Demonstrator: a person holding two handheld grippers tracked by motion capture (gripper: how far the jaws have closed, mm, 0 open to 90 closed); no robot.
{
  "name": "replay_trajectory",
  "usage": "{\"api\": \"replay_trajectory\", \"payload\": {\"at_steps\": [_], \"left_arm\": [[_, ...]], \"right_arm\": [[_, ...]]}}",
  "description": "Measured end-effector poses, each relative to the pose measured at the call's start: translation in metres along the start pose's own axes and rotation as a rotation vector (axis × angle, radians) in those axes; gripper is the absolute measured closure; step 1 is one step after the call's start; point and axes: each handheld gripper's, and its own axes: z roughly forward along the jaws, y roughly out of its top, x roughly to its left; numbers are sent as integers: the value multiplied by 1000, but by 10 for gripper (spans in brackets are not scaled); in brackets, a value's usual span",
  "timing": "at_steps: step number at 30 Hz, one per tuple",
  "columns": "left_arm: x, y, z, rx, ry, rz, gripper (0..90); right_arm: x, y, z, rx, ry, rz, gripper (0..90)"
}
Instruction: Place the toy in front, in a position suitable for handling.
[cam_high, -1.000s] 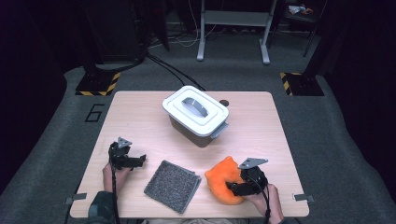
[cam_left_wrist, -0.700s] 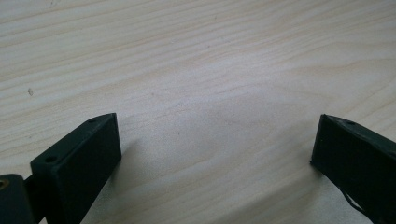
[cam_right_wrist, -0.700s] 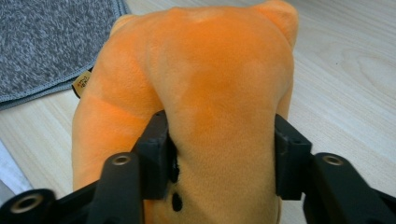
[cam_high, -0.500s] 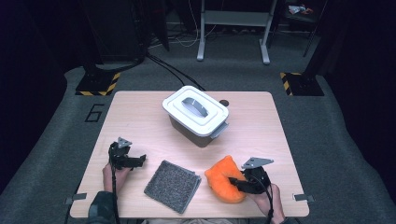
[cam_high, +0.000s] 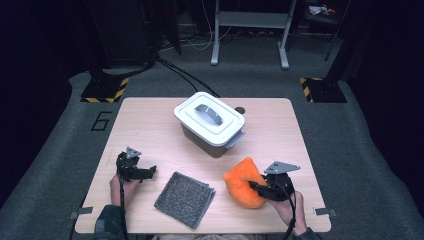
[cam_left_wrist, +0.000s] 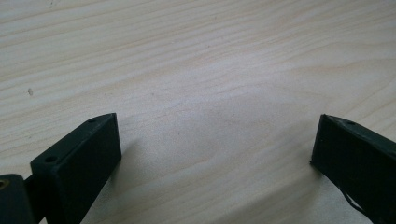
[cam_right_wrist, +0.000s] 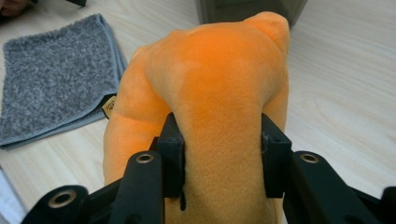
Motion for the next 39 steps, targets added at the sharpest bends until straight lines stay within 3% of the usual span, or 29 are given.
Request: {"api": "replay_trajectory", "payload": {"at_steps": [12,25,39], "left_arm": [[0,0,0,-1,0,0,10],[0,0,0,-2,-1,-1,10],[0,0,0,-3,-1,-1,10]], "right_arm": [[-21,11,2,-31,-53,25,600],[-54,24,8,-42,-119,81,584],[-80,36,24,-47,-117,115,565]]}}
